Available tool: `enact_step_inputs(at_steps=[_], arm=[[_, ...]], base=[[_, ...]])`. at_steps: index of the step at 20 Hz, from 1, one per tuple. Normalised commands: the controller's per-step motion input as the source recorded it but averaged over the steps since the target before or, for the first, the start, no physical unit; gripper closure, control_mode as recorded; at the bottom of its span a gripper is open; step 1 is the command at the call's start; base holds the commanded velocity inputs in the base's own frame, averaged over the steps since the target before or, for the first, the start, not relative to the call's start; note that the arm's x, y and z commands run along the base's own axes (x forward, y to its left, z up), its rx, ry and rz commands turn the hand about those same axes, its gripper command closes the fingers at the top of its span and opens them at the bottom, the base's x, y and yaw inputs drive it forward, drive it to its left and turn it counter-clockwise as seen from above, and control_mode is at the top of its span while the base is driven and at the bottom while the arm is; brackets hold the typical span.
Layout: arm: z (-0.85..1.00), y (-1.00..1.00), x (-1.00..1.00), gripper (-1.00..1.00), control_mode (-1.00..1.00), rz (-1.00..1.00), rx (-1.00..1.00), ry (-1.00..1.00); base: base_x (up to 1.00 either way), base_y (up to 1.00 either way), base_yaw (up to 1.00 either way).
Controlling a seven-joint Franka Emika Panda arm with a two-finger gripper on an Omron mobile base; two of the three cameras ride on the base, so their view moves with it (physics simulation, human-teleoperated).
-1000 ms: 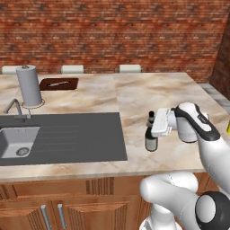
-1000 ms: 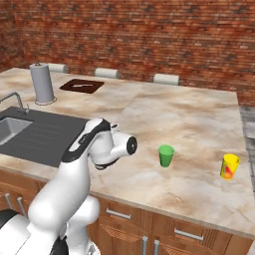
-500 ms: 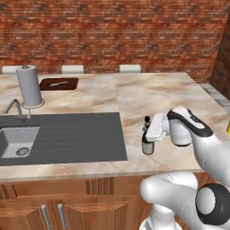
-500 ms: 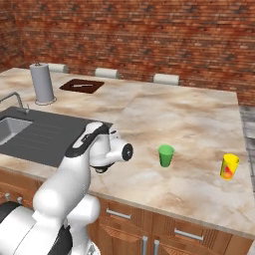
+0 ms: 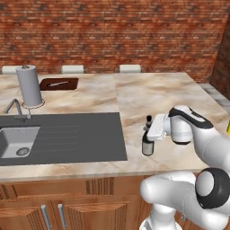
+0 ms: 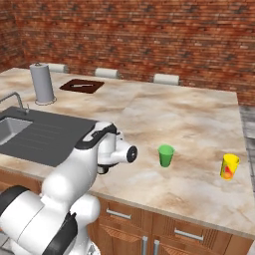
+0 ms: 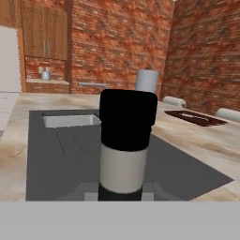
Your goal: Place the drinks on the dining counter in a tight cluster.
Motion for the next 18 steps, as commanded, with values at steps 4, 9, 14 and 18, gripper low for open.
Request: enact_step_inputs(at_steps=[4, 9, 14, 18], arm=[[-0.23, -0.15, 0.01, 1.00, -1.00, 0.04, 0.00, -0.04], [-0.30, -0.07, -0.08, 1.00, -1.00, 0.01, 0.00, -0.01], [-0.12, 0.00, 0.00, -1.00, -1.00, 0.00, 0.00, 0.00], [0.00, 0.01, -0.01, -1.00, -1.00, 0.00, 0.00, -0.02]], base=[[0.00, 0.00, 0.00], [0.00, 0.00, 0.00], [0.00, 0.00, 0.00], [0.00, 0.00, 0.00]])
